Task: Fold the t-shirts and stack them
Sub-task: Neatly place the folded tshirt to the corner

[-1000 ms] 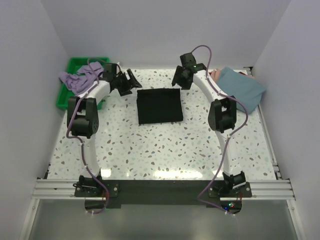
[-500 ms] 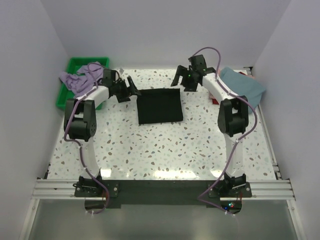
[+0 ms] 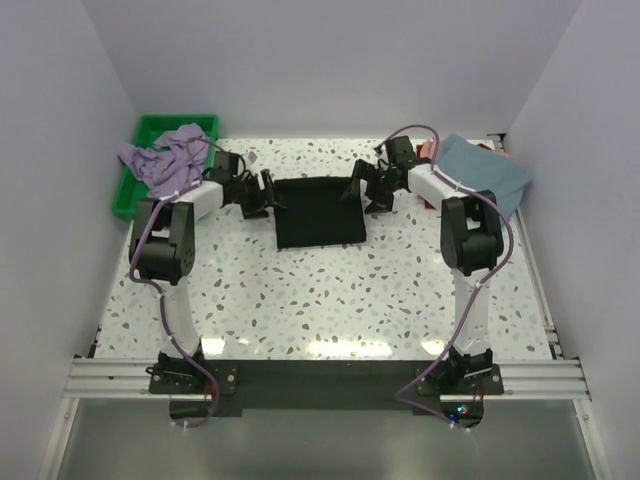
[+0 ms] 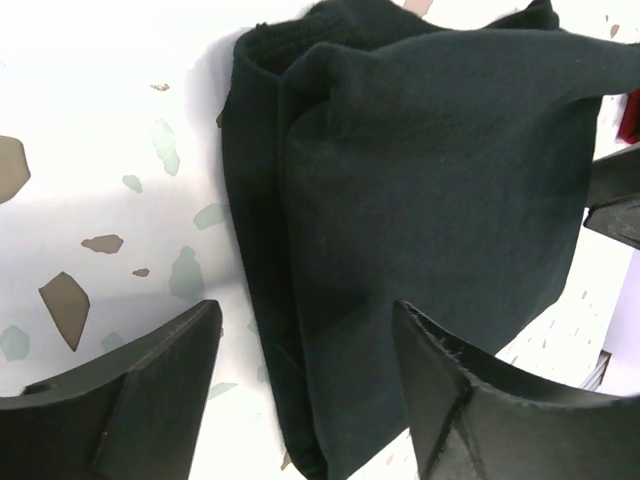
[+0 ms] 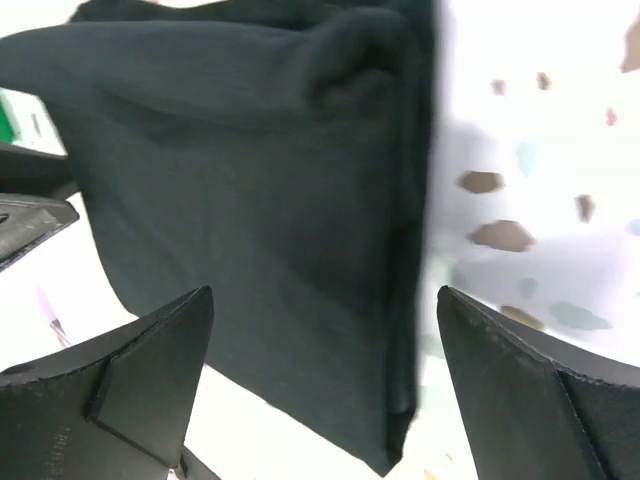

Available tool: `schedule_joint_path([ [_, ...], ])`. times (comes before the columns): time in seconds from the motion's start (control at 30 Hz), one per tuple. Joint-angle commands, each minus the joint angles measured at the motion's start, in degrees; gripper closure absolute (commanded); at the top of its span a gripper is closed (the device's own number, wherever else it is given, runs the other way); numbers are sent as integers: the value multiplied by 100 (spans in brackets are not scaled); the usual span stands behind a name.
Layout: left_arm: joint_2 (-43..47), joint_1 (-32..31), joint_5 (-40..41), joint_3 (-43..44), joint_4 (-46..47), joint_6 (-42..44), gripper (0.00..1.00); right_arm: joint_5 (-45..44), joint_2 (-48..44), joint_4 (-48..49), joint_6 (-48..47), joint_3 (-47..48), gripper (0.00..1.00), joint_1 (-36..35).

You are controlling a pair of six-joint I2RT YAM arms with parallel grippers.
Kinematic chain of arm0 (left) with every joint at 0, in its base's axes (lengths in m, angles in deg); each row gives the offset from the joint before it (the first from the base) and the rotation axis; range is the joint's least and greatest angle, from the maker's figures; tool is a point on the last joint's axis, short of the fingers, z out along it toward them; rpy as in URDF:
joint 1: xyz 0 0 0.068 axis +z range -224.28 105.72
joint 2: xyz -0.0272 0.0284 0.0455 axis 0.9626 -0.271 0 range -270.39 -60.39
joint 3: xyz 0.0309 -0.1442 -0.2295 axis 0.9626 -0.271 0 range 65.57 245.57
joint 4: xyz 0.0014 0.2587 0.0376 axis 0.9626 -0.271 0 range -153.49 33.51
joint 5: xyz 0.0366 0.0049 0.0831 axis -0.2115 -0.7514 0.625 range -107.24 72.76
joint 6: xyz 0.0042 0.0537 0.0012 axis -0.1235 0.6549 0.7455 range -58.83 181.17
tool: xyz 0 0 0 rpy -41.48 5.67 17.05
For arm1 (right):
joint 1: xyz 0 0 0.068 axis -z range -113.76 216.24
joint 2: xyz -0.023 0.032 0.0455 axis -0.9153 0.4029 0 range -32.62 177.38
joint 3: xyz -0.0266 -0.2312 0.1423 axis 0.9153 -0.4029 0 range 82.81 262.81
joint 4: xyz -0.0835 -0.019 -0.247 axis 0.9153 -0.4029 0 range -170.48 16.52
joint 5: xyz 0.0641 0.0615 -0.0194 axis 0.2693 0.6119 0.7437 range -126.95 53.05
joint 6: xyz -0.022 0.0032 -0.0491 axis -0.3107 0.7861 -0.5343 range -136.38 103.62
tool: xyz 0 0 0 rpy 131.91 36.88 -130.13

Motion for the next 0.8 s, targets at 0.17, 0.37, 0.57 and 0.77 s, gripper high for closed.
schedule_joint_path([
  [0.17, -259, -12, -225, -6, 260, 290, 45, 270, -405, 439, -177, -437, 3, 211],
  [0.37, -373, -12, -225, -23, 110, 440, 69, 454, -282, 676, -194, -621, 3, 272],
  [0.57, -487, -12, -252, -50, 49, 519, 91, 490, -9, 957, -176, -683, 3, 343],
  [0.77, -619, -12, -278, -67, 49, 572, 100, 604, 448, 993, -185, -534, 3, 281],
])
